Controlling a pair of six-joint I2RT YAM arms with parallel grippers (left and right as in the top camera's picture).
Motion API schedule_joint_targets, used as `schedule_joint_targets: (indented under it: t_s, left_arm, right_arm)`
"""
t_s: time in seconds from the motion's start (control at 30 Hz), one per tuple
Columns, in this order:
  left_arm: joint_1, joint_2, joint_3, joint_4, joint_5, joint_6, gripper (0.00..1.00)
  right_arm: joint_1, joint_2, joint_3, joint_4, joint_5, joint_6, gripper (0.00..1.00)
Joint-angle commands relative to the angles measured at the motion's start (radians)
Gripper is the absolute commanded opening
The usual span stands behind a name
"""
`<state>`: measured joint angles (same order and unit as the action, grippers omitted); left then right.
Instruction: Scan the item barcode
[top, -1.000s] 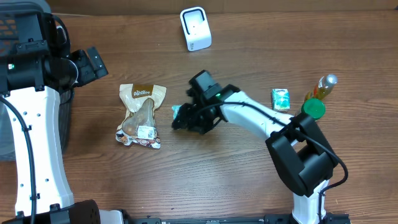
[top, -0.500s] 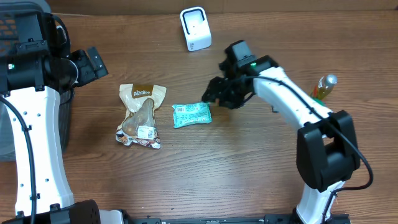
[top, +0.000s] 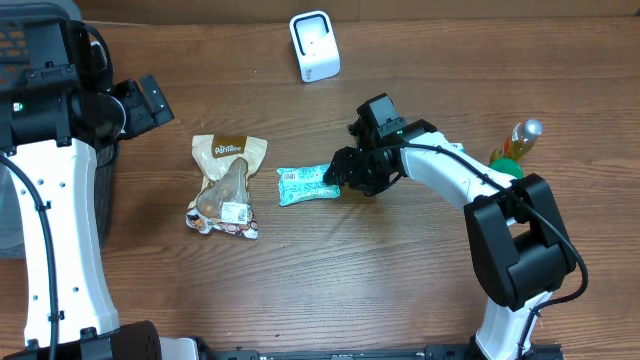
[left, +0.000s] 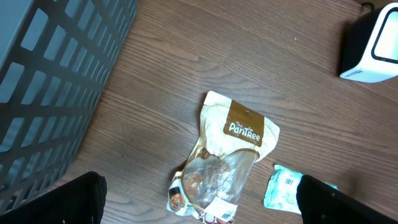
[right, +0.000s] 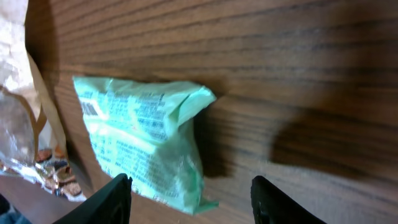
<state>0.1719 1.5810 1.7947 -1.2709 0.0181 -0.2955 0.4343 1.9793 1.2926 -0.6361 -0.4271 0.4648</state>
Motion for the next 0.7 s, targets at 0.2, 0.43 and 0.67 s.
schedule_joint_targets:
  t_s: [0.2,0.43,0.67]
  left_arm:
    - [-0.002,0.001,0.007,-0.001,0.000,0.011,0.99]
    - [-0.002,0.001,0.007,0.000,0.000,0.011,1.00]
    - [-0.002,0.001,0.007,-0.001,0.000,0.011,1.00]
  right_arm:
    - [-0.002,-0.019,-0.111,0.150,-0.077,0.067,0.54]
    - [-0.002,-0.019,-0.129,0.189,-0.090,0.114,0.48]
    - [-0.002,-0.019,-0.192,0.308,-0.092,0.168,0.46]
